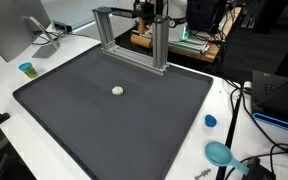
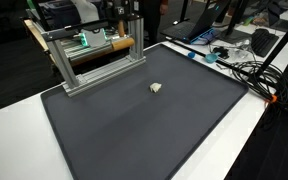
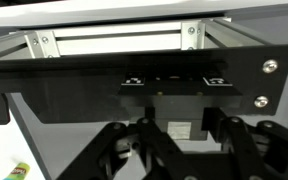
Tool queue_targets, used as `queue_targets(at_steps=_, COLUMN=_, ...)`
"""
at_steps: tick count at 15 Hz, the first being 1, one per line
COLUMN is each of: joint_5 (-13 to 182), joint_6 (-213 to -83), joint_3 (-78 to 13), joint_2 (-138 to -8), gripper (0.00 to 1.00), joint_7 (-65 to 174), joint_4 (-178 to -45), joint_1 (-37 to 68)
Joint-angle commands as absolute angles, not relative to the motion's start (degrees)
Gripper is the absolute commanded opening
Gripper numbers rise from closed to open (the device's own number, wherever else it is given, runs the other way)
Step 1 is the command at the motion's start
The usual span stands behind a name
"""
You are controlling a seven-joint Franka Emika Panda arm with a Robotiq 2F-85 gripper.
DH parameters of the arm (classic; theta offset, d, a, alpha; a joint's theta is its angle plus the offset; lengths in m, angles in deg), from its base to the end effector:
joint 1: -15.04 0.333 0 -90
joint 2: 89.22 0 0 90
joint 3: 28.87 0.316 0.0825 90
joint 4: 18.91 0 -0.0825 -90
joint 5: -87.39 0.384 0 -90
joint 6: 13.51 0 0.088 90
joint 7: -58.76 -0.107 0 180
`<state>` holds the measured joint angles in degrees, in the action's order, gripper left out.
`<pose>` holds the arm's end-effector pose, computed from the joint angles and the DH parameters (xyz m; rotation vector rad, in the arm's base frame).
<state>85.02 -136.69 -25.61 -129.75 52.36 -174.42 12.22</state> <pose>0.3427 0.0004 0.4458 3.0646 -0.1454 0.2238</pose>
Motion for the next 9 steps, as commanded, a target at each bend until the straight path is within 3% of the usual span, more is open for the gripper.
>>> queue_targets(at_steps=1, joint_5=84.23, joint_6=-135.09, joint_3=-25.23, joint_2=-127.87, gripper=0.27, joint_7=49.88, joint_4=-170.68, joint_1=11.21)
queue_targets(at_steps=8, joint_5=86.19, joint_6=-125.24, joint_3=-27.11, joint_2=-121.79, gripper=0.27, joint_7=54.63, joint_4=-165.56, joint_1=13.97)
queue_targets(at_steps=9, joint_5=86.28, joint_6=-124.84, joint_3=-27.31, joint_2=-121.17, gripper=0.73, joint_7=54.99, joint_4=-165.07, joint_1=14.03)
